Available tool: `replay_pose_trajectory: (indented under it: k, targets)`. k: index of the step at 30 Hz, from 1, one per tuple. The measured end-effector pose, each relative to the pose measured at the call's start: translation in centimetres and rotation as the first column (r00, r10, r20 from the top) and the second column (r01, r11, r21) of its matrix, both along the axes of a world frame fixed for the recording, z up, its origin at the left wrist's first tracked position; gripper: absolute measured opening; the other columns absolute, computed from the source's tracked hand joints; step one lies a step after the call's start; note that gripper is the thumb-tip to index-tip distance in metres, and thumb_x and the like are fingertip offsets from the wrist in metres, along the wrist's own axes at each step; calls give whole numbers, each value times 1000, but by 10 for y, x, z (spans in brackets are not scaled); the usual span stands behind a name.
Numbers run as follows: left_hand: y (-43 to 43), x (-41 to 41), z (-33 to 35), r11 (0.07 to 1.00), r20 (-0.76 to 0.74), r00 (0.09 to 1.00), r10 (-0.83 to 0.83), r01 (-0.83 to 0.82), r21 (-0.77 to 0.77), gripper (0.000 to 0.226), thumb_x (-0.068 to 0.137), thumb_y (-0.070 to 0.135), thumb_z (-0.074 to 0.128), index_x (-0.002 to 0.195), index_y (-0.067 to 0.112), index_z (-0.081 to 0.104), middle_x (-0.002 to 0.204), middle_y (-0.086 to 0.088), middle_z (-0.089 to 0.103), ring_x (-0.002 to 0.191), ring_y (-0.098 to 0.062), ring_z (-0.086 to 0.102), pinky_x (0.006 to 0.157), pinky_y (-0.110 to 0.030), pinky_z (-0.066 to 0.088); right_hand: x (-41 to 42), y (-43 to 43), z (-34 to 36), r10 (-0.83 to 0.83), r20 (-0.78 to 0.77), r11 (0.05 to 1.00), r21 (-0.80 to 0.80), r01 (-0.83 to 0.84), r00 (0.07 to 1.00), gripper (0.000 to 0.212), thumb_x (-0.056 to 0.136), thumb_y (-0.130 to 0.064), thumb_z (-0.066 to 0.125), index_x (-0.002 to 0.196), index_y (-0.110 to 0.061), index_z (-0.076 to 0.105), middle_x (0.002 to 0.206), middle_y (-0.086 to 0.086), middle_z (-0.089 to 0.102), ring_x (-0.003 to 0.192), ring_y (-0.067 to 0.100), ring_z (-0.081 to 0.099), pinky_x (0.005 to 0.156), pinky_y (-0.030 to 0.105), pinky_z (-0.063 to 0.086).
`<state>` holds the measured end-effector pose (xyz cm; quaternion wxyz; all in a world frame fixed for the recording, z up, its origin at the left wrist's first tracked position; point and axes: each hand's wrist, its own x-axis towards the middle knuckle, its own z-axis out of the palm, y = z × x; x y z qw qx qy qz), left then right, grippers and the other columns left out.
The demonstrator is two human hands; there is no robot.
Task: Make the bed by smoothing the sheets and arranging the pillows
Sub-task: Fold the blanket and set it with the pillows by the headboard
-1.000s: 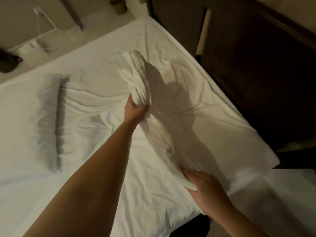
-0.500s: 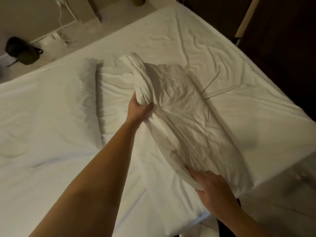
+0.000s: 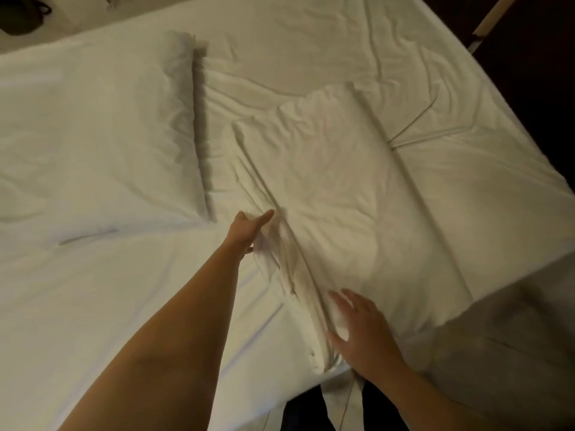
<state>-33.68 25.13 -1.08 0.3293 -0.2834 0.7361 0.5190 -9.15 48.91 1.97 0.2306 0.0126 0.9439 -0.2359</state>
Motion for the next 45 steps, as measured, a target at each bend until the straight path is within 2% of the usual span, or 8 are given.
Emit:
replay_pose_trajectory:
  k: [7,14,19,23,26,34,40,45]
  targets:
    - [20,23,-13,999,-26,1000,2,-3,-44,148,50,70,92,160,15,10,162,-11,31,145,-35,39,113,-50,43,16,-10,-23,141,201,990,-16,-140,969,61,90,-47,53,149,-33,42,143,-9,51,128,21,48,104,33,44]
    - [9,73,-32,895,-42,997,-65,39,-445,68,95,16,60,153,2,26,146,-21,51,134,-38,52,109,-42,42,42,-19,-29,324,439,935,-286,-212,838,57,99,-31,46,154,-39,35,154,-14,43,137,13,41,113,34,39]
    - [4,103,-33,833,-155,969,-190,76,-548,62,96,12,51,155,12,31,153,-14,38,136,-38,44,109,-47,41,30,-4,-33,191,148,976,-129,-173,970,41,96,-28,51,136,-33,58,134,-8,59,123,17,51,105,34,45]
    - [31,97,-34,760,-453,730,-511,139,-634,52,100,29,54,151,20,43,151,-10,43,136,-35,42,109,-47,43,13,21,-33,86,-104,990,119,-74,991,53,90,-38,60,142,-38,52,145,0,53,128,27,50,103,47,46]
    - [51,99,-40,650,-405,553,-729,372,-663,53,101,34,55,151,22,44,155,-11,42,141,-33,40,110,-46,45,8,37,-34,103,86,969,218,-119,991,61,92,-52,55,150,-49,35,162,0,31,144,29,34,112,52,34]
    - [23,172,-63,576,37,702,-711,612,-542,64,104,42,42,160,35,12,170,10,8,145,-32,36,107,-53,44,30,51,-35,203,293,964,107,-243,934,62,100,-38,47,157,-46,25,170,-7,8,156,22,2,125,48,5]
    - [42,188,-43,619,-135,720,-681,466,-632,61,100,40,53,153,25,28,159,-2,28,136,-36,42,102,-51,49,21,76,-36,97,3,954,284,-94,995,69,92,-41,60,155,-39,32,165,3,25,149,32,24,119,56,26]
    - [70,226,-23,723,-125,811,-572,426,-544,80,83,46,72,150,24,34,154,-3,30,141,-33,34,107,-46,43,12,119,-40,-4,107,970,242,-22,994,68,97,-47,52,157,-43,20,168,3,14,151,29,17,117,52,30]
